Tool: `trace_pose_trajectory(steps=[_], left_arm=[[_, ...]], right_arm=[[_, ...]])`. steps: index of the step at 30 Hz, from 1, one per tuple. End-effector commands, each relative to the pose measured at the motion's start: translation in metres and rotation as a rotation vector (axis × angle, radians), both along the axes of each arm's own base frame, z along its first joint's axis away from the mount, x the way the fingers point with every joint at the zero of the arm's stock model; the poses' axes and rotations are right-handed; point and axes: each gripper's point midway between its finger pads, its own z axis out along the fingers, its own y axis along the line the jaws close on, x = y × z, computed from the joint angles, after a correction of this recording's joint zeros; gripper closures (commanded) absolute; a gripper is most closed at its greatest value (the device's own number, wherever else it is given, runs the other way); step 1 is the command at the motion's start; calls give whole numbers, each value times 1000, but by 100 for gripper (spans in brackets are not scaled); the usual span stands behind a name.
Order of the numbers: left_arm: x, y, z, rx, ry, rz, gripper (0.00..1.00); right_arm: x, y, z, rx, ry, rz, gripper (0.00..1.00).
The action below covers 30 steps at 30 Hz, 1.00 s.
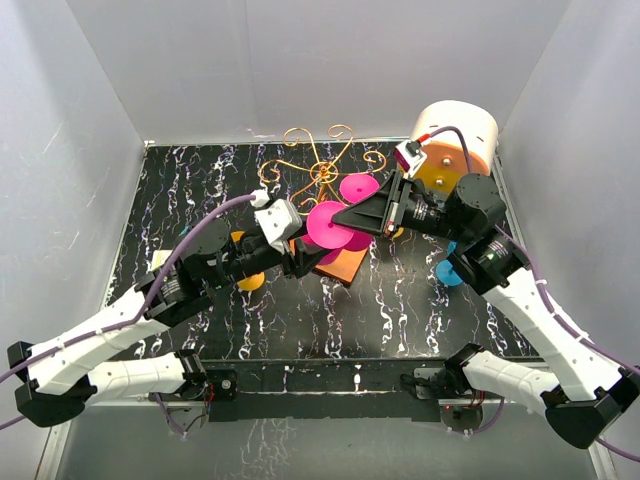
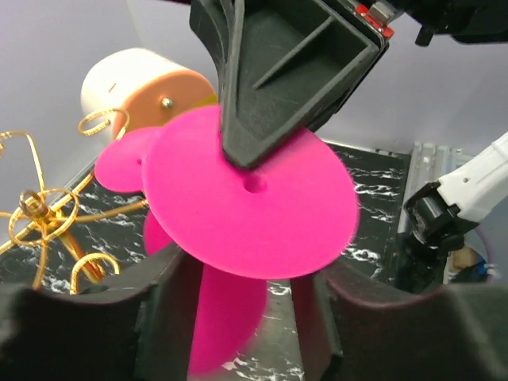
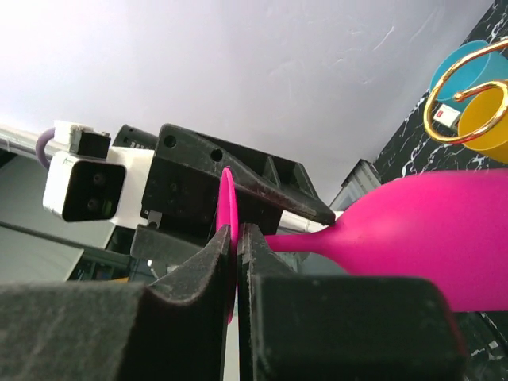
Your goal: Place the wine glass upside down on the wine glass rack
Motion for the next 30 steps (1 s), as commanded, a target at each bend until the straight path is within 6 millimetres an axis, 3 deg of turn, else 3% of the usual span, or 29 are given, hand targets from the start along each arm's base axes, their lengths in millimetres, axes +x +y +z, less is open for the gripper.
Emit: trace_pose_trajectory(steps=[1, 4, 9, 16, 26, 30], left_arm=[[-7, 19, 11, -78, 168, 59, 48], [-17, 27, 6, -111, 264, 51, 37], [-19, 39, -1, -216, 468, 122, 29], [-9, 53, 19, -455, 737, 246, 24], [2, 48, 24, -457, 851, 334, 24], [10, 47, 14, -462, 878, 385, 36]], right_arm=[[7, -1, -3, 8, -21, -62, 100], [10, -1, -8, 5, -1, -85, 100], [13, 1, -11, 3, 14, -94, 100], [10, 3, -14, -7, 7, -75, 100], [5, 3, -12, 1, -29, -57, 100], [4, 3, -11, 7, -34, -50, 100]])
